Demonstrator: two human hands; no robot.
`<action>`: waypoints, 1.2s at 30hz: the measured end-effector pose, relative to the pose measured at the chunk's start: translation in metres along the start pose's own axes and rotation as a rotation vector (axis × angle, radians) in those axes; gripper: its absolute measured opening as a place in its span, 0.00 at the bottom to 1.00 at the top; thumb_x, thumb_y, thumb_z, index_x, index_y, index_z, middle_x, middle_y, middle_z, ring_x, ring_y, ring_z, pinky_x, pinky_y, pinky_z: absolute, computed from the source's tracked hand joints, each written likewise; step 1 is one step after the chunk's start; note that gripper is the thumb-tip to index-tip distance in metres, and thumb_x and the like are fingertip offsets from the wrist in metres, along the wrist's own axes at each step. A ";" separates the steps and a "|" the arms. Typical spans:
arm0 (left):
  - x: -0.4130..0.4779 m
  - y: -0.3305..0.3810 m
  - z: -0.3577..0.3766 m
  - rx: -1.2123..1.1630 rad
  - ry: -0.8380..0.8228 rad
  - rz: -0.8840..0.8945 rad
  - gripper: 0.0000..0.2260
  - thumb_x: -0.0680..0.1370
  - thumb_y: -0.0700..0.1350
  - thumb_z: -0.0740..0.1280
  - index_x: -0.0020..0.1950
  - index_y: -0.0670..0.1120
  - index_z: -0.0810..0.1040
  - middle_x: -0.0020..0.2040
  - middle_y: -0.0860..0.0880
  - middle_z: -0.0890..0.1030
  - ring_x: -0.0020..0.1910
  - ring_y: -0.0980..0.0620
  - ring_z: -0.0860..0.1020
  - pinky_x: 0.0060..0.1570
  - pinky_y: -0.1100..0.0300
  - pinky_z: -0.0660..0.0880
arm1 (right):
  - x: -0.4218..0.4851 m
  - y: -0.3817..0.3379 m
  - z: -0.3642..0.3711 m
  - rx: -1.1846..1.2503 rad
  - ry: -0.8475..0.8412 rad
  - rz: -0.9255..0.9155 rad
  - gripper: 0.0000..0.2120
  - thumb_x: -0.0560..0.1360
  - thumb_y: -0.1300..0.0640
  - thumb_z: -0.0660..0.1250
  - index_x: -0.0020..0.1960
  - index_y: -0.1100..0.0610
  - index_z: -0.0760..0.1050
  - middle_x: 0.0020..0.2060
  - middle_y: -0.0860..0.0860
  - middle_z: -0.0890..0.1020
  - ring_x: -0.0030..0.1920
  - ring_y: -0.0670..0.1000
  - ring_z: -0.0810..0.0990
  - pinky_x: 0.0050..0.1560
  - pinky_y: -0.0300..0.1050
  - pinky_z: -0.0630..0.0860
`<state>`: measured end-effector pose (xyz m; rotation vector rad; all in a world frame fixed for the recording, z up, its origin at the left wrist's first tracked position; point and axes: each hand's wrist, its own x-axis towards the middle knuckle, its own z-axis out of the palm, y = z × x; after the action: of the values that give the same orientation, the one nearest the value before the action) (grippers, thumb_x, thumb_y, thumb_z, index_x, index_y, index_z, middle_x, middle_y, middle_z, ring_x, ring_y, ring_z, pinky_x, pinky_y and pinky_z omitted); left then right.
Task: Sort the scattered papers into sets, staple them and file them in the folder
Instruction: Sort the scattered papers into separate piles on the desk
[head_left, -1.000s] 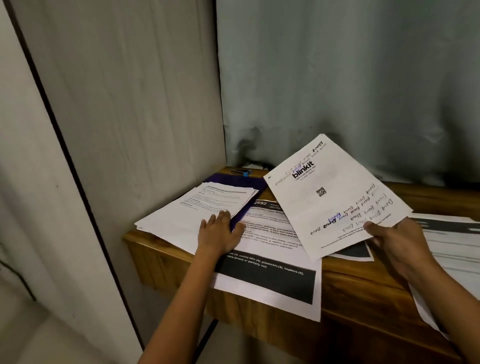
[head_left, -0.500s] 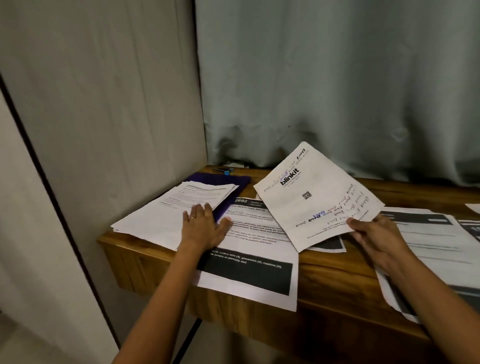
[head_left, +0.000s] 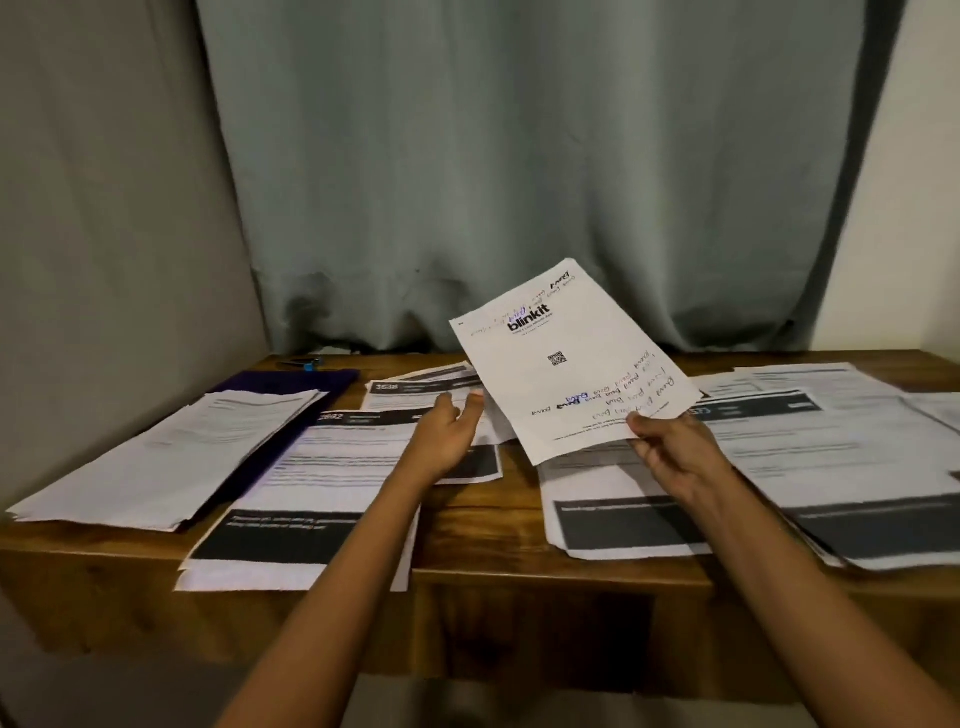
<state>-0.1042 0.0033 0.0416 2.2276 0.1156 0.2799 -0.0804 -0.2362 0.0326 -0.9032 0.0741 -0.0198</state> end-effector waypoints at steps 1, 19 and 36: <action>0.001 0.010 0.012 -0.029 0.008 0.016 0.31 0.81 0.61 0.51 0.77 0.43 0.56 0.75 0.43 0.64 0.71 0.43 0.67 0.68 0.50 0.63 | -0.002 -0.008 -0.010 0.001 0.014 -0.010 0.18 0.74 0.77 0.61 0.59 0.62 0.73 0.60 0.59 0.79 0.53 0.55 0.80 0.46 0.48 0.80; -0.015 0.151 0.203 -0.465 -0.023 0.215 0.21 0.77 0.36 0.68 0.68 0.45 0.71 0.47 0.52 0.78 0.46 0.54 0.78 0.30 0.67 0.75 | -0.048 -0.129 -0.196 -0.433 0.444 -0.365 0.17 0.72 0.70 0.70 0.58 0.58 0.73 0.51 0.54 0.81 0.48 0.55 0.81 0.41 0.46 0.79; -0.018 0.205 0.310 -0.444 -0.177 0.257 0.21 0.76 0.34 0.68 0.68 0.41 0.71 0.58 0.42 0.79 0.58 0.41 0.78 0.40 0.57 0.78 | -0.040 -0.161 -0.300 -1.190 0.675 -0.662 0.20 0.77 0.67 0.62 0.69 0.62 0.67 0.63 0.56 0.76 0.63 0.55 0.75 0.59 0.39 0.72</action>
<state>-0.0498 -0.3634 0.0126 1.8107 -0.3033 0.2201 -0.1395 -0.5695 -0.0237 -2.0442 0.4432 -0.9875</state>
